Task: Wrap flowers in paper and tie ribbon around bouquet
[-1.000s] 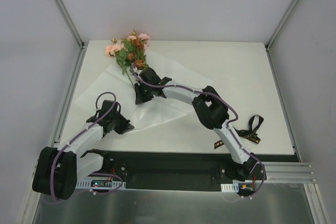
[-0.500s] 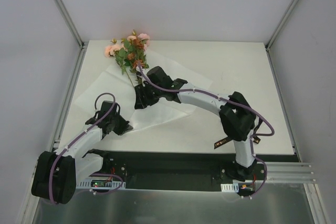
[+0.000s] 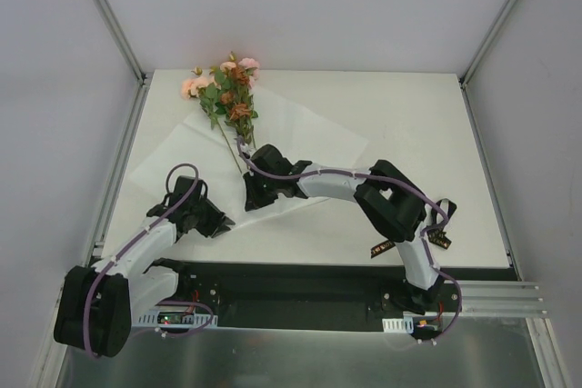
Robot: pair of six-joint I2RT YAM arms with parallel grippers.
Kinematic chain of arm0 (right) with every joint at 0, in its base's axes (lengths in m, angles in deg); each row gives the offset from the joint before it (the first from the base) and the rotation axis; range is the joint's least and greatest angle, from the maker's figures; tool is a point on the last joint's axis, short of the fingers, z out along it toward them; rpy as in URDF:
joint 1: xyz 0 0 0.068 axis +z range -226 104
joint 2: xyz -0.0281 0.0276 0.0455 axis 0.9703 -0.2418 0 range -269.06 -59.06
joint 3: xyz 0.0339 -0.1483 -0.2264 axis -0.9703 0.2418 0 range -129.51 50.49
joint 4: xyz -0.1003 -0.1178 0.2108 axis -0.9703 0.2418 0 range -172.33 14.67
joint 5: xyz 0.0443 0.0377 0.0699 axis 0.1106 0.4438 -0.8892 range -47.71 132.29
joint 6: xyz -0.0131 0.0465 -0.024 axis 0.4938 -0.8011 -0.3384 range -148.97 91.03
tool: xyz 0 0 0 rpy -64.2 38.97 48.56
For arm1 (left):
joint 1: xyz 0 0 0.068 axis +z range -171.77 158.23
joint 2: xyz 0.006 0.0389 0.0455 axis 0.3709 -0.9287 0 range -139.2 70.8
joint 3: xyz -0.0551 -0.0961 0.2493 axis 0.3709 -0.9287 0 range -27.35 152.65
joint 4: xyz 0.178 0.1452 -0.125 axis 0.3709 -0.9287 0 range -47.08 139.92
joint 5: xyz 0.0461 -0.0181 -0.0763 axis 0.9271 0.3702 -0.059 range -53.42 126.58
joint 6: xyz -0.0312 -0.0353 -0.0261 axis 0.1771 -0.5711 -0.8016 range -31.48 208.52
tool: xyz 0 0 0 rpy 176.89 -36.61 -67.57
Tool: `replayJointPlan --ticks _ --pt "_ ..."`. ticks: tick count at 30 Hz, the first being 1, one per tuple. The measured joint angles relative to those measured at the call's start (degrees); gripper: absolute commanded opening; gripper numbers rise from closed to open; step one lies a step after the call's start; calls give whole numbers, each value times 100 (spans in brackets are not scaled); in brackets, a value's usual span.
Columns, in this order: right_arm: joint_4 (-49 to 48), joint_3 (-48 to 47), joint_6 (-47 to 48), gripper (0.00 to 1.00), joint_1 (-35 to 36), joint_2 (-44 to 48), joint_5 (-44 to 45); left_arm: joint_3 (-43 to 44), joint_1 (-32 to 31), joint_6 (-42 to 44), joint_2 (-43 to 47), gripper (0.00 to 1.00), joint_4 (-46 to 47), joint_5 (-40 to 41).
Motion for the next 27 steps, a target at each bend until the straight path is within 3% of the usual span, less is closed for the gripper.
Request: replayJointPlan --ticks 3,4,6,16,27 --pt "-81 98 -201 1 7 -160 153 4 42 -188 223 49 -219 -70" --pt "-140 144 -297 1 2 -181 153 4 76 -293 343 59 -337 -76" --pt "-186 149 -389 1 0 -184 201 4 157 -490 629 61 -595 -52" --pt "-328 175 -531 1 4 -192 146 4 225 -1657 1364 54 -1941 726" --pt "-426 175 -553 1 4 -249 9 11 225 -2352 1196 42 -2109 1217"
